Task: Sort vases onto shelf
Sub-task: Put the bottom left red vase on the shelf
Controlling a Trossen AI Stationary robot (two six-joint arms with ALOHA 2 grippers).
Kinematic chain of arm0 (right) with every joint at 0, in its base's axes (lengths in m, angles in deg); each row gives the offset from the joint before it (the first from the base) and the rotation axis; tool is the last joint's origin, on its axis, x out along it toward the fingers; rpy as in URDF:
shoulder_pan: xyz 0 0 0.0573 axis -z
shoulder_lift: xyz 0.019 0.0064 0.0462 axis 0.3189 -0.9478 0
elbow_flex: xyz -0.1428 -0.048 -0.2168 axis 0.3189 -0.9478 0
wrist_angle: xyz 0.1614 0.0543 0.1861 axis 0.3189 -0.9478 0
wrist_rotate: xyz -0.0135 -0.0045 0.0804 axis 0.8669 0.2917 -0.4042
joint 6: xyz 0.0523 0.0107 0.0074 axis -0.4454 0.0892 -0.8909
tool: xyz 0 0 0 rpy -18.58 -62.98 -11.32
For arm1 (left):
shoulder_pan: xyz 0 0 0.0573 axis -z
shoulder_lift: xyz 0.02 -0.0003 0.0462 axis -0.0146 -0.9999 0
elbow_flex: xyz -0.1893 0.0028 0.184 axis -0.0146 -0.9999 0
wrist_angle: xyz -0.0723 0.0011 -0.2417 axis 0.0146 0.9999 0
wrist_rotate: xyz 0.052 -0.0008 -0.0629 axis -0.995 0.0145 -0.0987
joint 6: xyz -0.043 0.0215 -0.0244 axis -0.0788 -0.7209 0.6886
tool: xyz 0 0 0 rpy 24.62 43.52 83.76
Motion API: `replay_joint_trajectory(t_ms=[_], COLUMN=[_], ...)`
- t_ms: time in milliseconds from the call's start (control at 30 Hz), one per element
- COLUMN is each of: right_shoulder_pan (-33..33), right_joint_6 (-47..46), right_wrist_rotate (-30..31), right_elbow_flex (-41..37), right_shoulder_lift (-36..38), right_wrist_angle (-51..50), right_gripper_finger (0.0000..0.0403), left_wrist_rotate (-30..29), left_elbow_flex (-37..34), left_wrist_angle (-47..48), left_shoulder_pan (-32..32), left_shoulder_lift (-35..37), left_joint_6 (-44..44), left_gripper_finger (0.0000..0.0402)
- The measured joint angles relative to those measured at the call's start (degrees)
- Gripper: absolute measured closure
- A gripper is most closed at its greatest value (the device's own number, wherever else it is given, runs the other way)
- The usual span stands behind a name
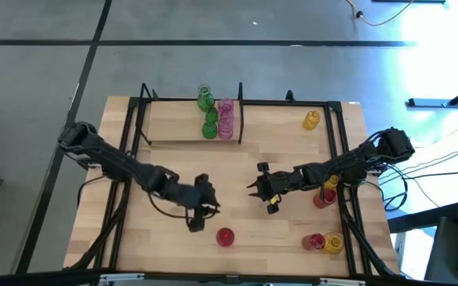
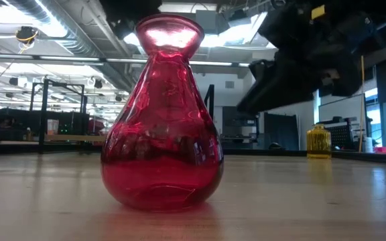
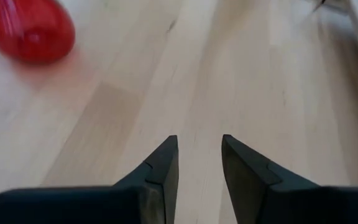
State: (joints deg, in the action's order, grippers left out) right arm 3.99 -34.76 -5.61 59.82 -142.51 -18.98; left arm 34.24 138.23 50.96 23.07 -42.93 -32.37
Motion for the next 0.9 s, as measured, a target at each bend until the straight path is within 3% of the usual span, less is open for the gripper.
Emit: replay_joint_trajectory(t_ms=[267, 400, 667, 900], right_shoulder_pan=[-0.02, -0.02, -0.02, -0.09], right_joint_6=[-1.68, -2.02, -9.01, -13.51], right_wrist_rotate=[-1.08, -1.09, -4.25, -9.68], right_elbow_flex=[0.0, 0.02, 0.02, 0.04], right_shoulder_lift=[0.0, 0.0, 0.0, 0.0], right_wrist_angle=[5.68, 6.86, 4.58, -1.53], right_gripper_finger=[0.0295, 0.0295, 0.0295, 0.0295], left_wrist_rotate=[-0.76, 0.92, 1.15, 1.17], left_elbow_flex=[14.56, 19.37, 22.13, 22.19], left_wrist_angle=[7.28, 6.03, 1.64, 8.54], left_shoulder_pan=[4.14, 5.47, 5.86, 5.68], left_shoulder_lift=[-10.13, -15.5, -20.13, -19.96], left_joint_6=[1.6, -0.04, 1.79, 8.11], left_gripper_finger=[0.0315, 0.0315, 0.0312, 0.026])
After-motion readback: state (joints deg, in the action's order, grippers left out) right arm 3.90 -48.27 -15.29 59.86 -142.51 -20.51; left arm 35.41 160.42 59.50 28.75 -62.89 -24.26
